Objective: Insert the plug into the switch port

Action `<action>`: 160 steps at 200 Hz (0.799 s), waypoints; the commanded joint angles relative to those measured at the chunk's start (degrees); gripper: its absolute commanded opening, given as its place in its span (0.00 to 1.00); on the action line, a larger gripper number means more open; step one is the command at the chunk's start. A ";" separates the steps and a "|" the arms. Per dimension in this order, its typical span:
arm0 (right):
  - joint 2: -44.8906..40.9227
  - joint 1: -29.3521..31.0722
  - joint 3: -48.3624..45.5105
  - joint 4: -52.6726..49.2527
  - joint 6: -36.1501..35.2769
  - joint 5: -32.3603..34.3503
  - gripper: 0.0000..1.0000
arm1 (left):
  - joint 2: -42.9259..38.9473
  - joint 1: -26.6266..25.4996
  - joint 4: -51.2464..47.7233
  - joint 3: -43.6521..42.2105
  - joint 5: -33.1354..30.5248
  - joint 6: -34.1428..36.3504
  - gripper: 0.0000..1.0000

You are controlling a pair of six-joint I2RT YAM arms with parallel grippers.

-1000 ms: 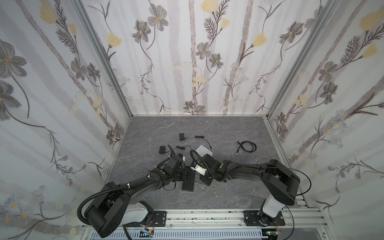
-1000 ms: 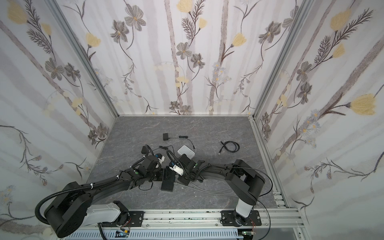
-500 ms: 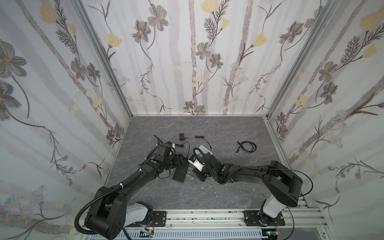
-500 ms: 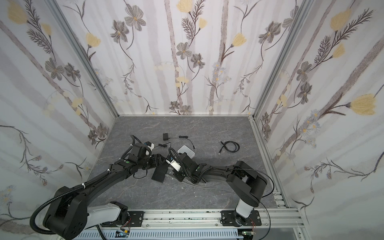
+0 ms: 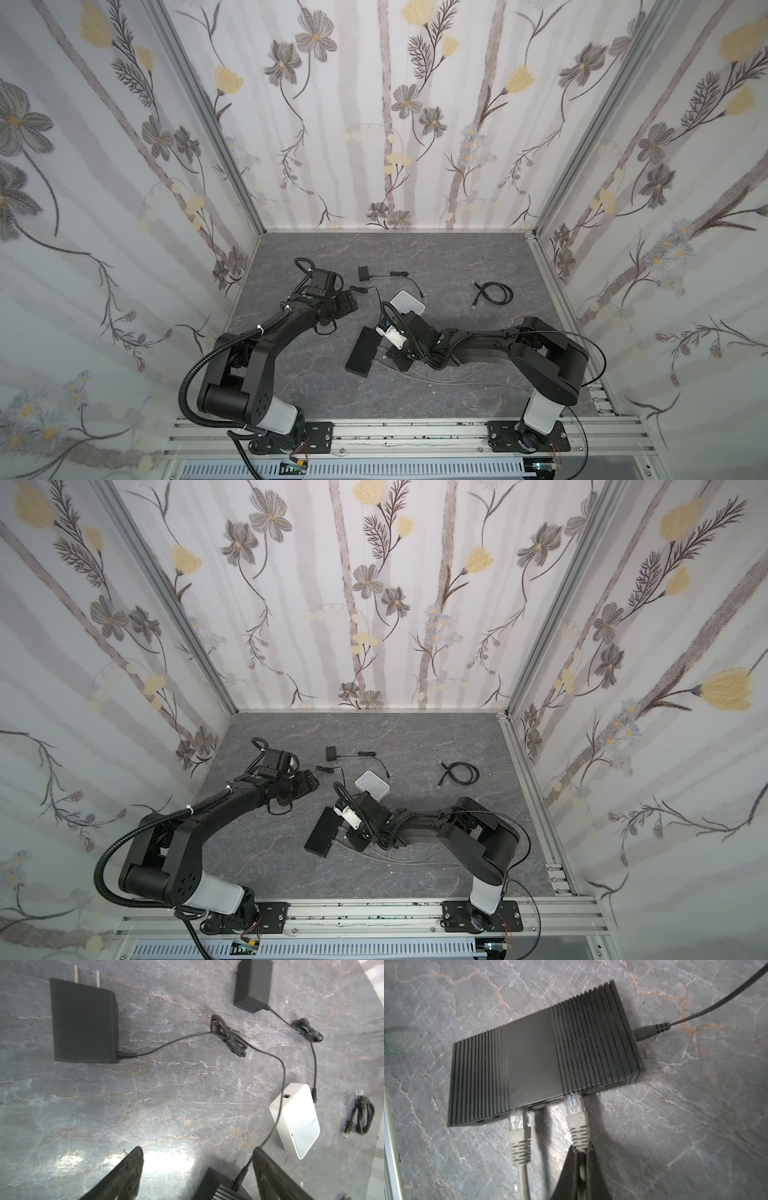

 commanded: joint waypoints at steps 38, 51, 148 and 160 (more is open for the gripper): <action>4.73 0.14 4.57 -2.28 0.44 -6.29 0.19 | 8.66 2.32 1.75 4.19 -2.34 -2.61 0.83; 4.13 0.11 4.12 -2.39 0.74 -6.51 0.28 | 10.89 2.84 1.89 5.45 -2.53 -2.39 0.83; -19.20 -0.30 -5.88 -5.34 2.45 2.39 0.42 | 22.72 12.04 1.23 15.23 -2.30 -1.40 0.81; -22.51 -0.44 -8.35 -6.07 2.75 3.18 0.42 | 23.90 13.37 1.11 16.78 -1.41 -1.23 0.81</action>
